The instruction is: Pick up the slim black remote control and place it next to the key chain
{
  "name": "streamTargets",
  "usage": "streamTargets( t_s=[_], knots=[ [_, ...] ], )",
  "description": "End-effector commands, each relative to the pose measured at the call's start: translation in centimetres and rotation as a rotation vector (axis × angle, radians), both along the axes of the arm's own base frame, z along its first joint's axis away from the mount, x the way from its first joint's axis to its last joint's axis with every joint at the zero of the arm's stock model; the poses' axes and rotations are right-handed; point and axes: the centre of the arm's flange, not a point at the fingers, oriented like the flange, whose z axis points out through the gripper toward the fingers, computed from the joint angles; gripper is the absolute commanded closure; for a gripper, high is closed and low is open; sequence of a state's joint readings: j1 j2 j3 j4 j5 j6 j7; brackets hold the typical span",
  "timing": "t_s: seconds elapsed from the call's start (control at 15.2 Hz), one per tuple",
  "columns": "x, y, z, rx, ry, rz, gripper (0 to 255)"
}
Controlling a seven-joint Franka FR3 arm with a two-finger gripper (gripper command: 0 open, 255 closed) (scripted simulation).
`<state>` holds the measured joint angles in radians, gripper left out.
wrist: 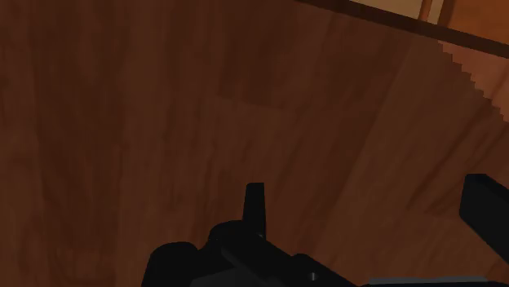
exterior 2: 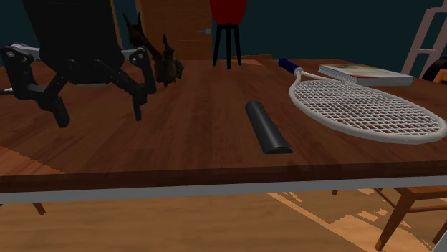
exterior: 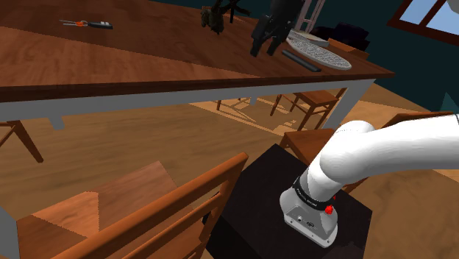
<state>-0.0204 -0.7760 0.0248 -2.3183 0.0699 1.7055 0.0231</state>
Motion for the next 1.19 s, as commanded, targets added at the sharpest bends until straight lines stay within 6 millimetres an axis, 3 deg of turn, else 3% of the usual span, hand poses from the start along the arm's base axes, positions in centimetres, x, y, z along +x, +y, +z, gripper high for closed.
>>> streamTargets(
  t_s=[0.0,0.53,1.12],
  knots=[
    [0.0,0.0,0.0,0.0,0.0,0.0,0],
    [-0.7,-9.6,0.0,-0.041,-0.02,-0.13,0],
    [-3.0,-20.1,0.4,-0.086,-0.042,-0.275,0]
  ],
)
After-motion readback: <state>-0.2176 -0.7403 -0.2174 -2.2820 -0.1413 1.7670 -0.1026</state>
